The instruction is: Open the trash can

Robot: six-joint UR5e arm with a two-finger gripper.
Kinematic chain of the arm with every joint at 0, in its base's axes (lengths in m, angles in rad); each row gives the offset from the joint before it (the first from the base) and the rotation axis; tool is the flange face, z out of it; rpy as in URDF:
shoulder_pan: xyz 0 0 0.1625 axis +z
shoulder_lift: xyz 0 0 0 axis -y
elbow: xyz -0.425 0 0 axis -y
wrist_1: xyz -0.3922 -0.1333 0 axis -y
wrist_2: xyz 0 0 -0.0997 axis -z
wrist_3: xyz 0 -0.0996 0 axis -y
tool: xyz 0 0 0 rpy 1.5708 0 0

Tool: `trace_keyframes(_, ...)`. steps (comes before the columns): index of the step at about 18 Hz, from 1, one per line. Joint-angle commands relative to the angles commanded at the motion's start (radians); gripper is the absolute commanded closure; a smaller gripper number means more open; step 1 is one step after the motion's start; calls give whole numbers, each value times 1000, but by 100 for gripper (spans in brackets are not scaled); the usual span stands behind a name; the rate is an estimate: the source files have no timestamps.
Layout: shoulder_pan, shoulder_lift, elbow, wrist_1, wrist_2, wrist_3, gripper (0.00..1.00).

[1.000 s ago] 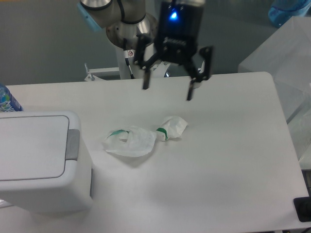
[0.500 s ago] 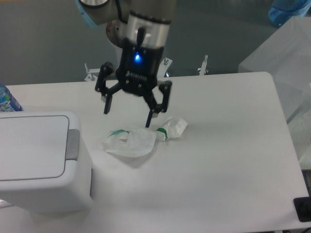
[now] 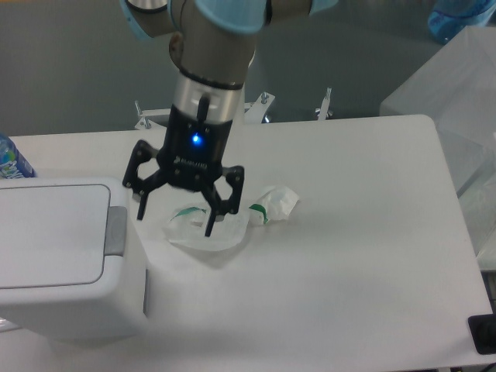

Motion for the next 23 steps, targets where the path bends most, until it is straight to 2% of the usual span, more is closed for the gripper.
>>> trace_keyframes(11, -14, -8, -35, 5, 2, 0, 0)
trace_keyframes(23, -23, -8, -43, 6, 0, 0, 0)
